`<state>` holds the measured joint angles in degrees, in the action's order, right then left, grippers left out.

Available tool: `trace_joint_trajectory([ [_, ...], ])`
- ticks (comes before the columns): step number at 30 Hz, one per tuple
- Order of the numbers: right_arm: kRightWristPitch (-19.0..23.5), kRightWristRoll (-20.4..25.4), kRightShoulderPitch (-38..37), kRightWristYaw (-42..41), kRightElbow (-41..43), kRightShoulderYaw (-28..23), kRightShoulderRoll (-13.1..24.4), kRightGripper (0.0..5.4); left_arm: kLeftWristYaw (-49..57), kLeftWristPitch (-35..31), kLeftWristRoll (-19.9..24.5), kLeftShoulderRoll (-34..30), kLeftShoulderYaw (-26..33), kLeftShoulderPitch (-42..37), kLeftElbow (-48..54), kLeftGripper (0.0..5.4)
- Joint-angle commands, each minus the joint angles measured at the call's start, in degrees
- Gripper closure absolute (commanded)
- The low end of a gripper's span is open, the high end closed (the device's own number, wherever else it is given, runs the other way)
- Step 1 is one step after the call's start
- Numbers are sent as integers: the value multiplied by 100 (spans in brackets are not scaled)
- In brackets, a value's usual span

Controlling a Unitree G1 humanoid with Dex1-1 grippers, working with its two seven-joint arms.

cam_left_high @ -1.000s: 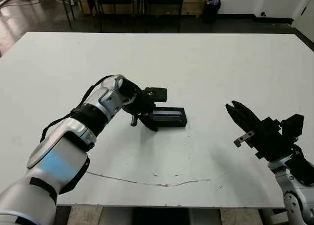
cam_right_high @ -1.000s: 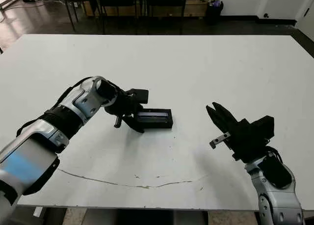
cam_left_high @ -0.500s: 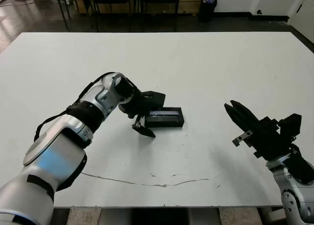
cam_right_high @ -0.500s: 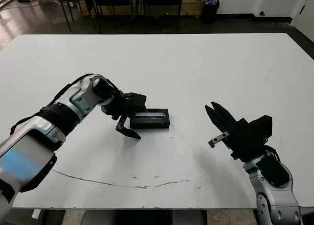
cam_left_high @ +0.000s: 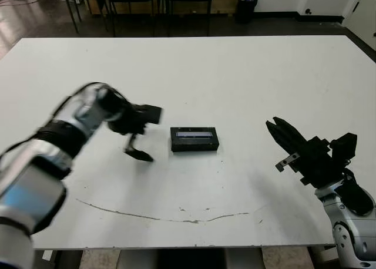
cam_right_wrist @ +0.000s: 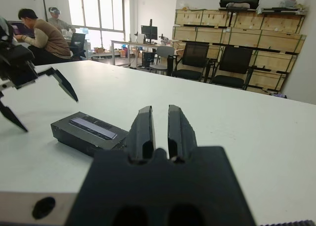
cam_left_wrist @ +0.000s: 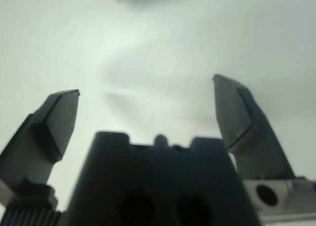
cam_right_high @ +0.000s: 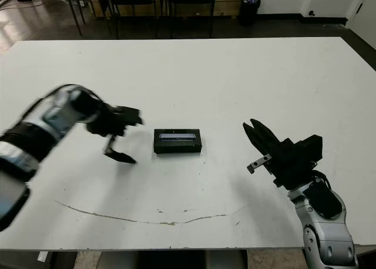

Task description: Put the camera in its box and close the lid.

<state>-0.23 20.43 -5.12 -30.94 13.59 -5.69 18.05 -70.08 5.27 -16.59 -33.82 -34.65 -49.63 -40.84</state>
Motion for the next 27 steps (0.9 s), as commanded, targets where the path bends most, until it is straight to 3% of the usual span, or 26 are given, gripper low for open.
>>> trace_joint_trajectory([
  [1, -12, -5, 32, -27, -94, 29, -16, 540, 482, -325, -504, -455, 67, 725, 434, 1],
  [4, 45, 5, 52, -19, -84, 42, 5, 540, 1155, -931, -413, -708, 701, 1077, 1226, 10],
  [8, -10, -6, 105, -39, -156, 89, -28, 540, 2177, -1204, 48, -701, 1791, 1701, 2027, 88],
  [14, 0, -77, 159, 9, -142, 162, -36, 540, 3329, -1174, 1262, 315, 2987, 2604, 3035, 231],
  [21, 18, -124, 215, 63, -193, 176, -26, 540, 3796, -1614, 2149, 1462, 2980, 2993, 4173, 402],
  [27, -1, -191, 143, 194, -84, 175, -39, 540, 4206, -2444, 2030, 2007, 2488, 2919, 4659, 539],
])
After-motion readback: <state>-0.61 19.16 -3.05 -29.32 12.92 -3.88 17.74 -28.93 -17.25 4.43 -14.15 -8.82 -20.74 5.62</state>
